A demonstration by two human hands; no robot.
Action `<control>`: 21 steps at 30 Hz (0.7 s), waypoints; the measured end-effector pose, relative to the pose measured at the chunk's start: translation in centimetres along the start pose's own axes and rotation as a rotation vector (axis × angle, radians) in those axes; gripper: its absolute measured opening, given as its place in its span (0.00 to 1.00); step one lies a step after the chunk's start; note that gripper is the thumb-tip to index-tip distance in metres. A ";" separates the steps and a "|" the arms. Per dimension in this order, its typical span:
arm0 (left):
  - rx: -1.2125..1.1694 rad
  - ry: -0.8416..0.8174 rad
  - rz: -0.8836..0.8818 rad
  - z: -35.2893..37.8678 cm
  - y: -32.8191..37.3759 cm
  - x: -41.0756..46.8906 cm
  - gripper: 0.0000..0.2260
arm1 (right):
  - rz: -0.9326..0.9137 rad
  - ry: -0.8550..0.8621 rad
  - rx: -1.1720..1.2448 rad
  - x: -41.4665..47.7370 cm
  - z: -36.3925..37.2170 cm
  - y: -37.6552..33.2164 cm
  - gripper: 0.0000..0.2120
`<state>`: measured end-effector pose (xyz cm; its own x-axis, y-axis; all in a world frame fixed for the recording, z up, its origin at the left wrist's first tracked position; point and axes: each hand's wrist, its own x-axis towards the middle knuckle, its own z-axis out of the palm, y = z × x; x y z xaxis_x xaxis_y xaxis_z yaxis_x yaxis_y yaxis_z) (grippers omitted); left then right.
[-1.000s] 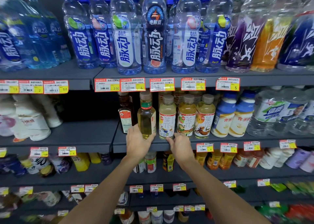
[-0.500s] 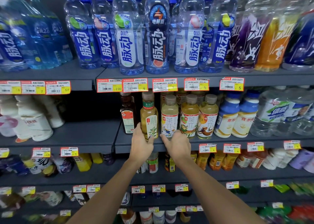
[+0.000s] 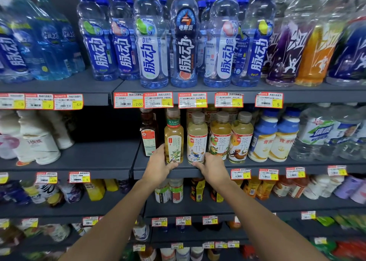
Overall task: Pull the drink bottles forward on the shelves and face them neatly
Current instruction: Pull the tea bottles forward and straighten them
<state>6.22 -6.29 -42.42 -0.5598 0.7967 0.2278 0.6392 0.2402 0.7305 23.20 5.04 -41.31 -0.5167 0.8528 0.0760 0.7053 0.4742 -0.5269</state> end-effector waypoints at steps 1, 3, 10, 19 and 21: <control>0.011 -0.003 0.002 -0.1 0.1 0.1 0.30 | -0.006 0.003 -0.004 0.0 0.0 0.0 0.23; 0.023 -0.012 0.006 -0.2 0.3 0.3 0.30 | -0.008 0.003 -0.005 -0.1 0.0 0.0 0.23; 0.065 -0.047 0.003 -0.5 0.2 0.6 0.28 | -0.023 0.010 -0.030 -0.3 -0.2 0.2 0.24; 0.079 -0.028 -0.016 -0.3 0.3 0.3 0.28 | -0.020 -0.001 -0.040 -0.4 -0.3 0.2 0.26; 0.086 -0.025 -0.015 -0.2 0.4 0.3 0.28 | -0.018 -0.007 -0.038 -0.3 -0.3 0.2 0.25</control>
<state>6.21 -6.09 -41.88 -0.5569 0.8060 0.2006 0.6745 0.2979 0.6755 23.68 4.92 -41.16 -0.5329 0.8424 0.0793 0.7135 0.4978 -0.4931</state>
